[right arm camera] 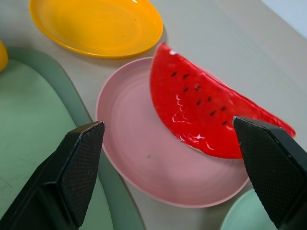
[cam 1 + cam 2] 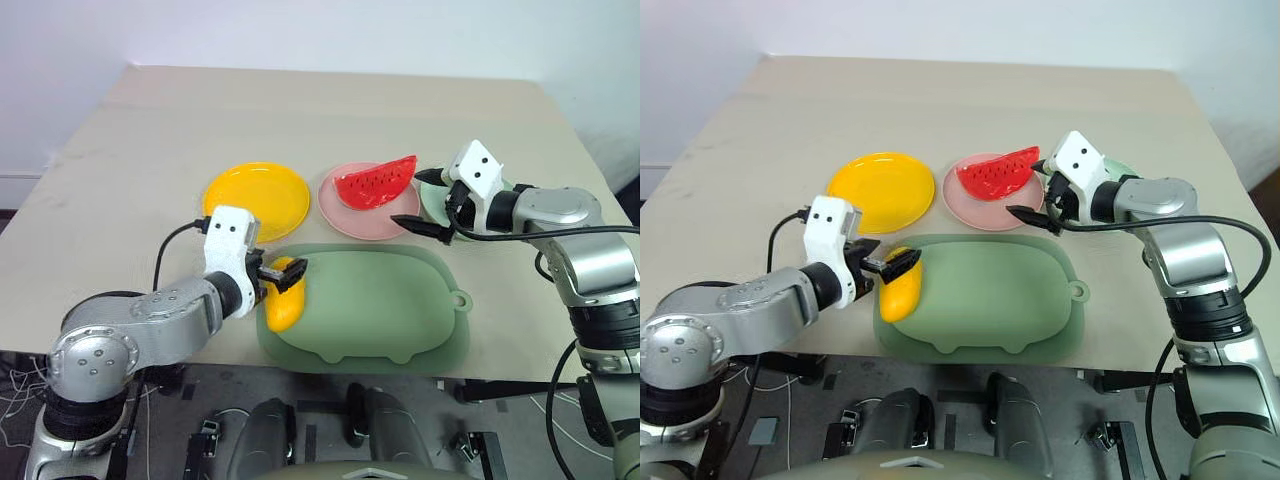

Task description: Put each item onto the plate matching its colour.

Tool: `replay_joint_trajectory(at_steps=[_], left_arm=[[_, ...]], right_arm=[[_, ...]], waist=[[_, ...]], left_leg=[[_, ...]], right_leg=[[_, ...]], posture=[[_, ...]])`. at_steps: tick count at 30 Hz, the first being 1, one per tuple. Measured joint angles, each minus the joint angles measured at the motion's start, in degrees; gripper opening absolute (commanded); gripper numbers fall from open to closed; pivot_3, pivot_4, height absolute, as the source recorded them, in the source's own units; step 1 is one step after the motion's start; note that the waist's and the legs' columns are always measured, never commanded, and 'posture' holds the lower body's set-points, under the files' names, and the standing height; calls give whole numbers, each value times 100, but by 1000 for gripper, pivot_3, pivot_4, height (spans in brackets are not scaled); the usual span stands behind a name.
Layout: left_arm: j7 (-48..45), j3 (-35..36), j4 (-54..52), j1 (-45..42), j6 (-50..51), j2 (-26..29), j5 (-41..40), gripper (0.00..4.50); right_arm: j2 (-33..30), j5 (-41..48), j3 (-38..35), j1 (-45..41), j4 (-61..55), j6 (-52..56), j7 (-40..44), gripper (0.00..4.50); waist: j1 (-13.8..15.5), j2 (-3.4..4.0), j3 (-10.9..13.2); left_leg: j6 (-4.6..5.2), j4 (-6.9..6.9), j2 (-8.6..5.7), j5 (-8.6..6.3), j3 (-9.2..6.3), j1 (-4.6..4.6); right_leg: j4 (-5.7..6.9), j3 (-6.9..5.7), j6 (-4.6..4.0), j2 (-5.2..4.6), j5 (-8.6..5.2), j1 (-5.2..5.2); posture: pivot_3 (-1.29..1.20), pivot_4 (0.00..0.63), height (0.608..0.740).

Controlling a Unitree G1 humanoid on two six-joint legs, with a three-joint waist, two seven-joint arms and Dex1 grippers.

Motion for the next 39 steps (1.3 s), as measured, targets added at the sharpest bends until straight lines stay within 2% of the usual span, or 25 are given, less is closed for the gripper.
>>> replay_joint_trajectory(at_steps=[6, 11, 12, 16, 22, 27, 31, 39], left_arm=[[342, -634, 364, -105, -134, 212, -359, 4500], [102, -893, 827, -272, -213, 143, -215, 4500], [28, -921, 899, -334, -214, 127, -141, 4315], [-224, -934, 990, -371, -225, 91, 107, 3486], [-464, -857, 988, -456, -231, 203, 204, 3475], [-655, -408, 1393, -1230, -348, 352, 293, 3472], [-1182, -347, 2602, -2272, -358, 379, 1434, 3472], [-2506, -623, 5587, -3396, -678, -616, 3958, 3472]], right_arm=[[56, 27, -4, -1, -215, 126, -79, 4487], [162, 35, -4, 5, -380, 243, -198, 4487], [164, 36, -4, 18, -427, 273, -224, 4497], [176, 49, -8, 149, -622, 376, -317, 4500], [171, 63, -65, 208, -788, 536, -413, 4500], [173, 98, -83, 212, -827, 574, -426, 4500], [248, 125, -92, 228, -879, 614, -472, 4500], [384, 185, -109, 496, -1321, 808, -695, 4500]], waist=[[6, 0, 0], [7, 1, -1], [7, 2, -2], [10, 2, -3], [6, 2, -3], [10, 2, -3], [9, 2, -3], [3, 1, -3]], left_leg=[[-3, 1, -4, 2, 0, 2], [-4, 0, -7, 2, 2, 4], [-4, 0, -7, 3, 3, 7], [-4, 0, -7, 3, 3, 14], [-4, 0, -6, 3, 1, 12], [-4, 0, -9, 3, 1, 10], [-4, -2, -12, 3, 15, 6], [-3, -2, -11, 5, 17, -22]], right_leg=[[0, -4, 0, 1, 0, 3], [-1, -5, 0, 3, 0, 5], [-1, -5, 0, 4, 0, 8], [-2, -5, 0, 3, -1, 18], [-1, -4, 0, 3, -1, 14], [-6, -7, 0, 4, 0, 16], [-9, -13, 1, 8, -1, 15], [-15, -22, 4, 8, 0, -4]], posture=[[0, 150, 740], [0, 150, 740], [0, 150, 740], [0, 150, 740], [0, 150, 740], [0, 150, 740], [0, 150, 740], [0, 150, 740]])
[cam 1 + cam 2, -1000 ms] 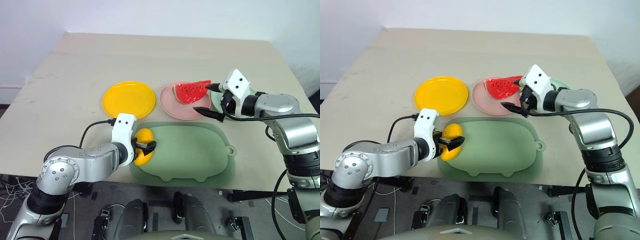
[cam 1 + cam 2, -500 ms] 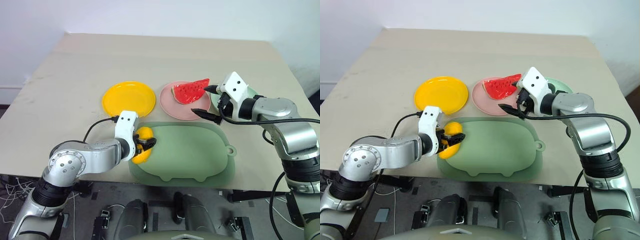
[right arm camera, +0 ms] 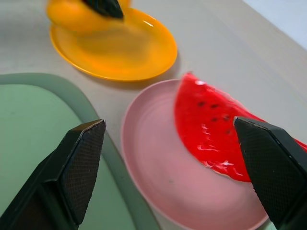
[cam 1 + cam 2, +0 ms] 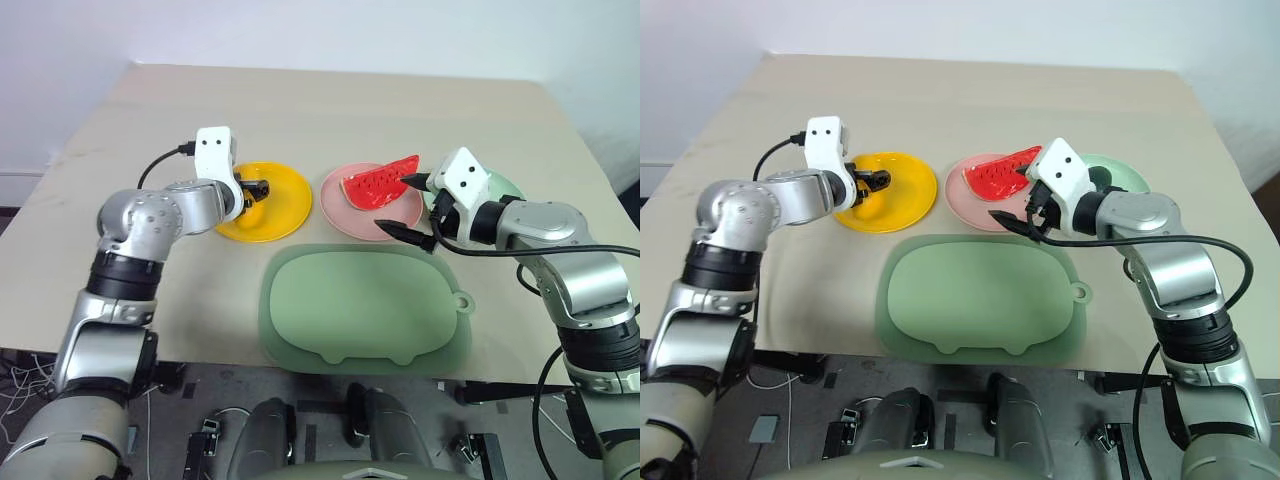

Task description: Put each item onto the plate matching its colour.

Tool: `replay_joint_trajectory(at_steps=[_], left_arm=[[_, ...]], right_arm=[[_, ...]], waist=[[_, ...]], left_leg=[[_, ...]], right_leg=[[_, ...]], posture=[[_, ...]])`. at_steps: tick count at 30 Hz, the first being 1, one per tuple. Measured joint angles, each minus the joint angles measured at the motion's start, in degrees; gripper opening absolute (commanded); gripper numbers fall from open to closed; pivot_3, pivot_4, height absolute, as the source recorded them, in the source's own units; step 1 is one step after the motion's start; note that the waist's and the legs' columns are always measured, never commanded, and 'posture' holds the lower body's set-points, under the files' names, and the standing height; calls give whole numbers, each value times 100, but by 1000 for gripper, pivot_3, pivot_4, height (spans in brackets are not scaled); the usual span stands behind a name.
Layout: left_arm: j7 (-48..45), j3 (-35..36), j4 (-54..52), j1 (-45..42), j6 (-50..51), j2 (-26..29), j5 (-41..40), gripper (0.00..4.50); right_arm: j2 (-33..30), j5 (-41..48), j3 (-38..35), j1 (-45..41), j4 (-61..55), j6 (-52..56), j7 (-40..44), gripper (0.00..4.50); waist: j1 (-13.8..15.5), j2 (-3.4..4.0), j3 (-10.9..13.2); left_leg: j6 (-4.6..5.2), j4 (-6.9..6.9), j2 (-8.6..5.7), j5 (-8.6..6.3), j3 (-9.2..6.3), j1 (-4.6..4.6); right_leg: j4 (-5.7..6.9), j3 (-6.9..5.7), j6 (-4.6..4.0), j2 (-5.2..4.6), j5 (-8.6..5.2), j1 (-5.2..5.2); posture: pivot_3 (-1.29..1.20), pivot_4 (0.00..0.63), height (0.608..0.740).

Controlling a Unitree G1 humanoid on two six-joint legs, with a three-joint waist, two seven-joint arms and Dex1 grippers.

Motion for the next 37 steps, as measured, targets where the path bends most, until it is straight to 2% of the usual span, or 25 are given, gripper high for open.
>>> replay_joint_trajectory(at_steps=[2, 5, 11, 18, 22, 26, 27, 32, 34, 37], left_arm=[[-309, -18, 403, -140, -73, -189, 459, 3472], [-645, 79, 697, -312, -183, -422, 917, 4424], [-975, 500, 643, -315, 61, -640, 1333, 4483], [-815, 1549, -1333, 190, 1058, -656, 1161, 4483], [-1215, 1907, -2569, 706, 1298, -282, 980, 4483], [-2472, 1984, -3942, 2083, 389, 923, 1211, 4483], [-2747, 2054, -4063, 2436, 153, 1046, 1306, 4483], [-4223, 2627, -4568, 4898, -1036, 1234, 1516, 4483], [-4580, 2654, -4596, 5397, -1385, 1238, 1682, 4483], [-4909, 2657, -4698, 5909, -1921, 1239, 1939, 4483]], right_arm=[[0, 43, -43, 128, -129, 81, -73, 4500], [-7, 77, -162, 255, -294, 219, -195, 4500], [-139, 158, -387, 507, -600, 466, -314, 4500], [-336, 195, -532, 699, -470, 484, -264, 4500], [-474, 179, -782, 829, -71, 298, -185, 4500], [-595, 346, -1319, 1113, 306, 152, 7, 4500], [-614, 396, -1467, 1221, 380, 144, 66, 4500], [-680, 1117, -2275, 2485, 176, 189, 790, 4500], [-710, 1306, -2518, 2760, 195, 257, 959, 4500], [-808, 1418, -2821, 3002, 313, 232, 1078, 4500]], waist=[[-1, 0, 0], [0, 0, 0], [-8, -1, 1], [-12, -2, 1], [-4, -2, 1], [-41, 6, -2], [-19, 6, -2], [15, 5, -3], [26, 4, -3], [17, 5, -4]], left_leg=[[0, 0, 1, 0, -1, -4], [0, 0, 1, 0, 0, -4], [0, 3, 4, 0, -1, 0], [1, 4, 9, 1, -10, 3], [1, 8, 8, 1, -9, 1], [1, -7, 11, 1, -2, 11], [1, -5, 10, 1, 2, 9], [10, 2, 13, -4, 2, 1], [55, 9, 14, -27, -7, -1], [62, 14, 16, -25, -8, 10]], right_leg=[[1, -2, 0, 0, 0, -4], [-1, -2, 1, -2, 0, -3], [2, -1, 1, -4, 0, -3], [10, 6, 1, -7, 0, -5], [11, 5, 1, -9, 1, -5], [10, 15, -1, -5, -1, -9], [9, 13, -1, -4, -1, -8], [0, 8, 0, -8, -3, -5], [-7, 10, -14, -14, -11, -5], [-5, 16, -5, -20, -25, 4]], posture=[[0, 150, 740], [0, 150, 740], [0, 150, 740], [0, 150, 740], [0, 150, 740], [0, 150, 740], [0, 150, 740], [0, 150, 740], [0, 150, 740], [0, 150, 740]])
